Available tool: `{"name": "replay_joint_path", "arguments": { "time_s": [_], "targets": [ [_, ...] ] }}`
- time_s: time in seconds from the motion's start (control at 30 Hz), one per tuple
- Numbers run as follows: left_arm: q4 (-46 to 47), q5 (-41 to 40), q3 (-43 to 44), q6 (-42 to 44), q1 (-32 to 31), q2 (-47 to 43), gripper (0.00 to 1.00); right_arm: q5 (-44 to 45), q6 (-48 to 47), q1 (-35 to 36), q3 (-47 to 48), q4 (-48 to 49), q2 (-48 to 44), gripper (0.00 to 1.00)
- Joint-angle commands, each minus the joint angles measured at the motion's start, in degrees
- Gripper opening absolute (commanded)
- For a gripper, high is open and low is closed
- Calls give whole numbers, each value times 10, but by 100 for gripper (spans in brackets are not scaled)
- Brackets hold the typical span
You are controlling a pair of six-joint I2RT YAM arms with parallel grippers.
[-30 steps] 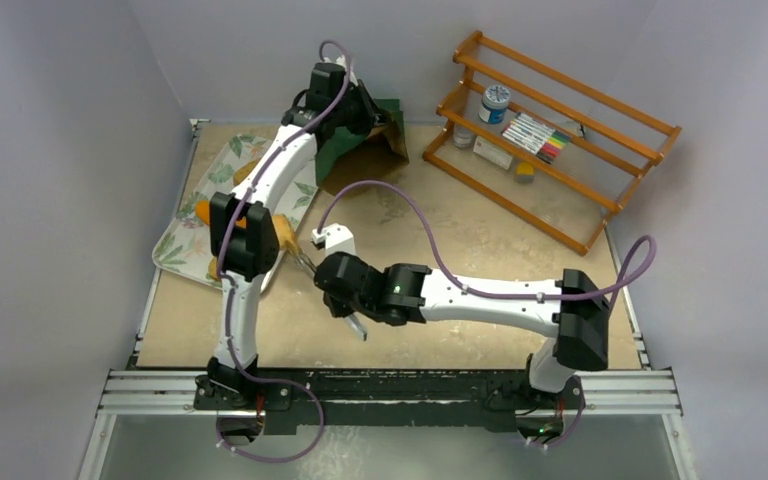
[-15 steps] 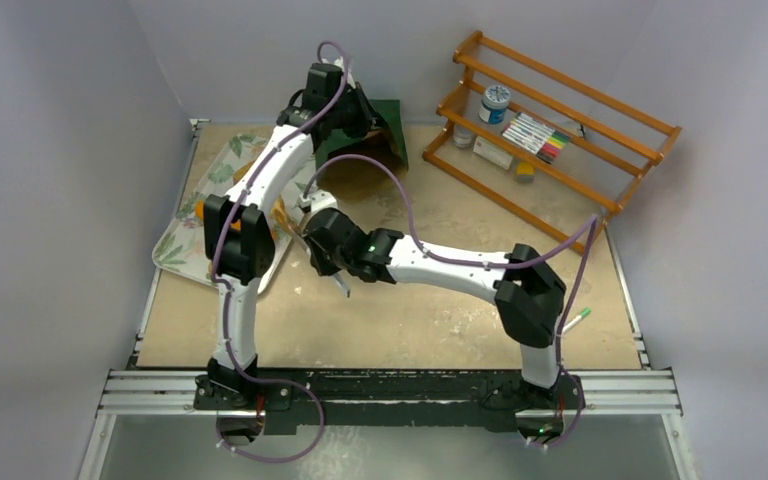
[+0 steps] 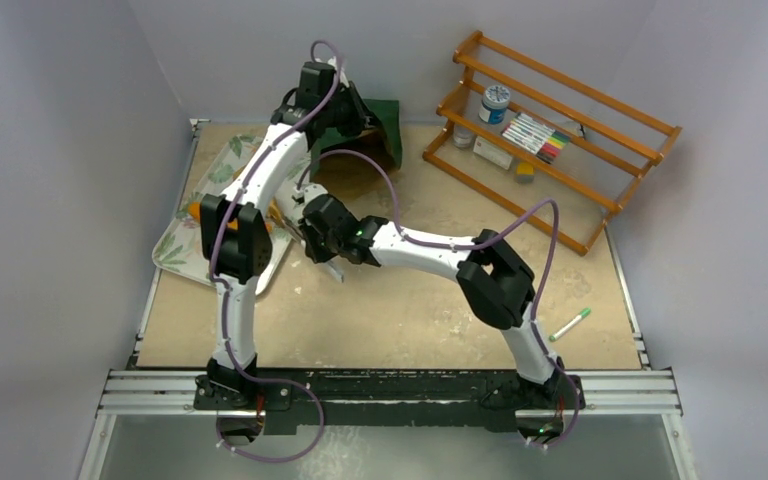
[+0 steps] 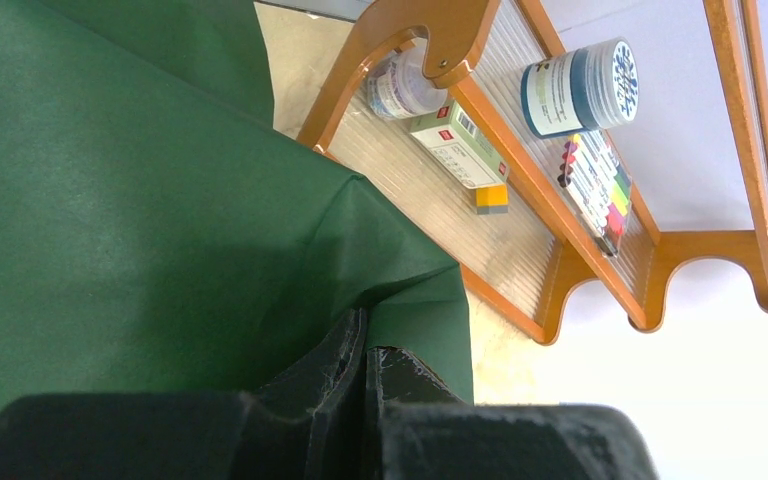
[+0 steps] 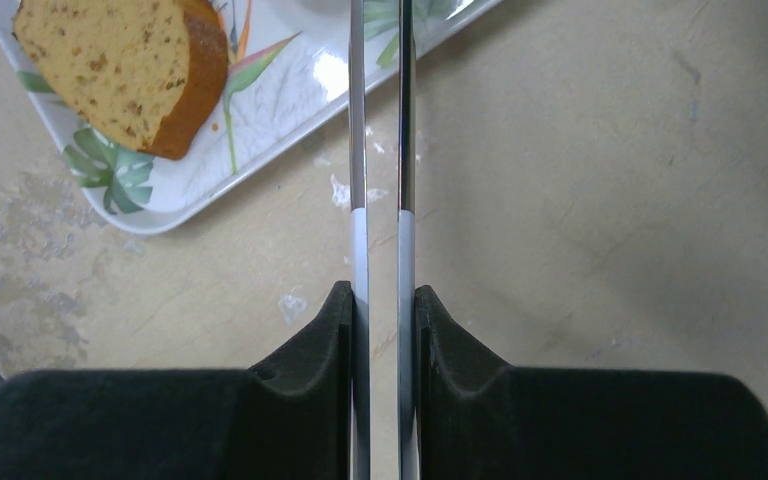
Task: Take the fake bread out of the paper bag
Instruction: Place the fake bread in the container.
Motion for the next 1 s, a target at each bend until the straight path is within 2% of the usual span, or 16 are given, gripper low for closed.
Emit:
{"name": "replay_joint_path", "arguments": {
  "time_s": [0.0, 0.17, 0.33, 0.67, 0.97],
  "targets": [
    [16, 12, 26, 5, 13, -37, 0, -27, -24, -12, 48, 46, 4, 0],
    [30, 14, 17, -2, 15, -36, 0, -38, -24, -19, 57, 48, 14, 0],
    [40, 13, 7, -7, 15, -37, 0, -37, -23, -19, 42, 50, 4, 23],
    [65, 10, -19, -22, 15, -47, 0, -22, -13, -19, 3, 44, -26, 41],
    [61, 2, -24, -21, 15, -50, 0, 13, -4, -18, -30, 46, -62, 42]
  ]
}}
